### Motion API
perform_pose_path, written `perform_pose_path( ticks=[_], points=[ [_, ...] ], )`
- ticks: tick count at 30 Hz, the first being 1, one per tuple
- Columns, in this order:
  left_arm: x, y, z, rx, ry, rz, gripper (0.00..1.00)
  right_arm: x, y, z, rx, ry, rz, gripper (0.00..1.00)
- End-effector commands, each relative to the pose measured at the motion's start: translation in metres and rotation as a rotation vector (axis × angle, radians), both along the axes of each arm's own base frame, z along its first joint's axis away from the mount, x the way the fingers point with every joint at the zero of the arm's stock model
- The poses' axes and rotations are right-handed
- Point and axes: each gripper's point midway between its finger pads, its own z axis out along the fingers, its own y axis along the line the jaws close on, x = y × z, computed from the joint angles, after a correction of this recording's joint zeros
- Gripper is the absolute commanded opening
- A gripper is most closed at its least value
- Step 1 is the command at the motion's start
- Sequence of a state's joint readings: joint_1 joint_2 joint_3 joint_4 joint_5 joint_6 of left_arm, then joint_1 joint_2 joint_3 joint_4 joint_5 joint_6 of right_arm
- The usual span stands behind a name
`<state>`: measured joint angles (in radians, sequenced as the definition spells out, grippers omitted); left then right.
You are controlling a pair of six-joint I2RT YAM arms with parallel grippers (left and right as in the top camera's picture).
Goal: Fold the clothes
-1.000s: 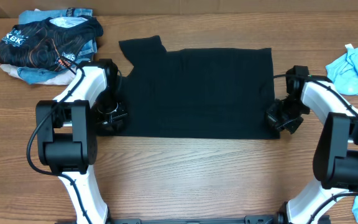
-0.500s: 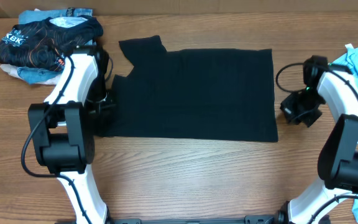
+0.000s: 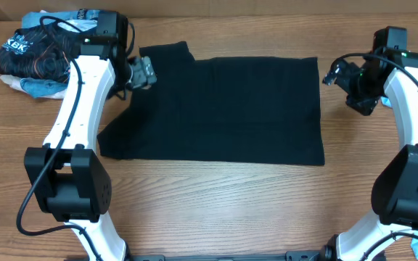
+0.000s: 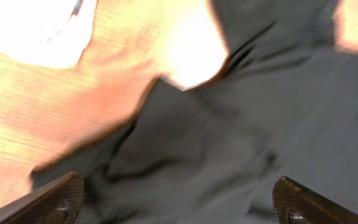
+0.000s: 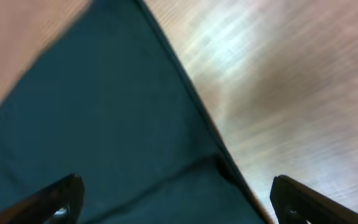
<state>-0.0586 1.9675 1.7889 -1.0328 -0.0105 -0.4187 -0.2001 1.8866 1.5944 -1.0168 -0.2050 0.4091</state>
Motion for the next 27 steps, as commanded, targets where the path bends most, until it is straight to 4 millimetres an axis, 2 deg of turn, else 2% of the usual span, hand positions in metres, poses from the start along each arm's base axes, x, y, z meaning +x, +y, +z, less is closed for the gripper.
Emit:
perform_pose_path(
  ticks=[1, 9, 13, 16, 17, 23, 27],
  points=[
    [0.022, -0.008, 0.017, -0.059, -0.101, -0.020, 1.00, 0.012, 0.008, 0.022, 0.008, -0.089, 0.038, 1.00],
    [0.087, -0.004, 0.056, -0.048, -0.386, -0.037, 1.00, 0.016, 0.019, 0.020, 0.004, -0.100, 0.070, 1.00],
    [0.108, -0.005, 0.059, -0.048, -0.466, -0.045, 1.00, 0.012, 0.024, 0.014, -0.007, -0.087, 0.118, 1.00],
    [0.121, -0.005, 0.042, -0.054, -0.471, -0.037, 1.00, 0.008, 0.029, 0.007, -0.007, -0.076, 0.135, 1.00],
    [0.128, -0.006, 0.021, -0.065, -0.452, -0.019, 1.00, 0.007, 0.031, 0.004, -0.006, -0.070, 0.139, 1.00],
    [0.142, -0.008, -0.044, -0.091, -0.380, 0.004, 1.00, 0.005, 0.032, -0.001, -0.013, -0.065, 0.164, 1.00],
    [0.148, -0.006, -0.067, -0.092, -0.371, 0.011, 0.99, 0.001, 0.032, -0.006, -0.018, -0.053, 0.188, 1.00]
  ],
)
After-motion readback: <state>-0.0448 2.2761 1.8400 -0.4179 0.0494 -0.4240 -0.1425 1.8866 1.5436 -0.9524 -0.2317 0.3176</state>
